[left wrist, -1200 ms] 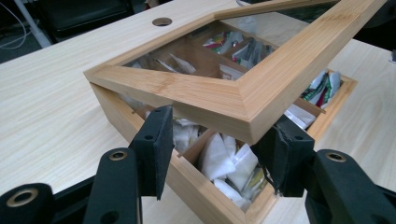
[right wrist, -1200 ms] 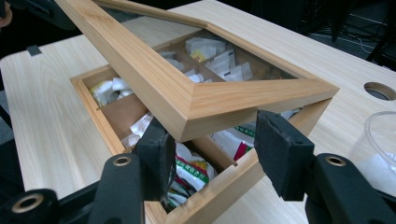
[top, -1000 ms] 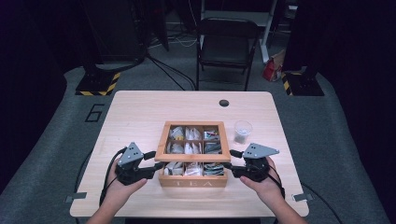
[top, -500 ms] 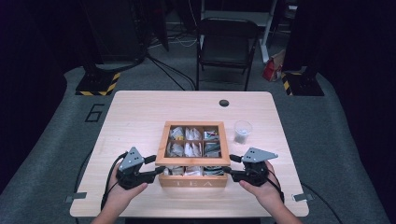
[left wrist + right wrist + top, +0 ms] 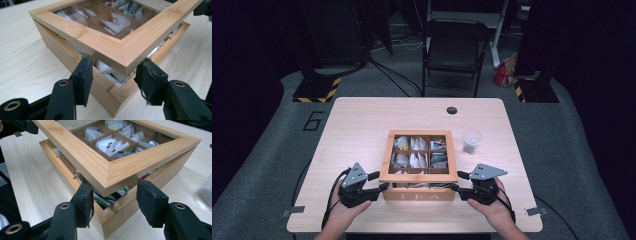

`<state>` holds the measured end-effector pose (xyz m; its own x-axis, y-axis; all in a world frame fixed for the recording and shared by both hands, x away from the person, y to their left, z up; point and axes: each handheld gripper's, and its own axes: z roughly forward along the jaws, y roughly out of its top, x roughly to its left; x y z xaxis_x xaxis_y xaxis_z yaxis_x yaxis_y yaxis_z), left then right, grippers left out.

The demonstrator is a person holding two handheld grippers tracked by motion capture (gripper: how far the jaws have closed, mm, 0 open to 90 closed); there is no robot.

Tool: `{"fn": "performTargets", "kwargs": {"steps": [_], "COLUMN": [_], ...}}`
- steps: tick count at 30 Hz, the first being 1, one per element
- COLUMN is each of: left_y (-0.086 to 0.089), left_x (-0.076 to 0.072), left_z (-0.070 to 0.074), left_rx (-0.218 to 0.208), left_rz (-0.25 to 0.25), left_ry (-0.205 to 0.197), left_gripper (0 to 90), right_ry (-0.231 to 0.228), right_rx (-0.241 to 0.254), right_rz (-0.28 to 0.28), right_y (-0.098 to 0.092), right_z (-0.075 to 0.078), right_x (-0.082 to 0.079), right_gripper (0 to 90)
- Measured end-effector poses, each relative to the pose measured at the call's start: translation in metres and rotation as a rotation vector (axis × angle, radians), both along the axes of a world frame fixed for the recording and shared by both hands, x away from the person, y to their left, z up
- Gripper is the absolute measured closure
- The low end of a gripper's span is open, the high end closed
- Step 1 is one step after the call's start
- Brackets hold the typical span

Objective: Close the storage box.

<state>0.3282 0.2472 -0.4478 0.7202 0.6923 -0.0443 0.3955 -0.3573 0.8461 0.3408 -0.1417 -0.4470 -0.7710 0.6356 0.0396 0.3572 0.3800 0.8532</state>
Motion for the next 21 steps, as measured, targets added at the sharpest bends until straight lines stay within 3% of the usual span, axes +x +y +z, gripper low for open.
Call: {"fn": "performTargets", "kwargs": {"steps": [7,12,16,18,19,21], "left_y": [-0.003,-0.002,-0.001,-0.001,0.0,0.004], "left_x": [-0.001,-0.004,-0.005,-0.006,-0.008,-0.01], "left_z": [-0.007,-0.009,-0.01,-0.01,-0.01,-0.008], "left_rx": [0.023,0.009,0.034,0.05,0.027,0.027], "left_rz": [-0.012,-0.002,-0.006,-0.011,-0.006,0.0], "left_ry": [0.031,0.051,0.057,0.069,0.057,0.06], "left_gripper": [48.1,48.9,49.4,49.3,49.3,49.5], "right_ry": [0.035,0.045,0.056,0.06,0.046,0.036], "right_rx": [-0.016,-0.015,-0.028,-0.024,-0.003,0.023], "right_rz": [0.009,0.015,0.019,0.024,0.025,0.012], "right_y": [0.001,-0.001,-0.001,-0.001,-0.003,-0.007], "right_z": [-0.009,-0.009,-0.011,-0.011,-0.009,-0.004], "right_x": [-0.002,-0.004,-0.004,-0.005,-0.006,-0.007], "right_gripper": [47.5,47.5,47.8,47.8,48.3,48.3]}}
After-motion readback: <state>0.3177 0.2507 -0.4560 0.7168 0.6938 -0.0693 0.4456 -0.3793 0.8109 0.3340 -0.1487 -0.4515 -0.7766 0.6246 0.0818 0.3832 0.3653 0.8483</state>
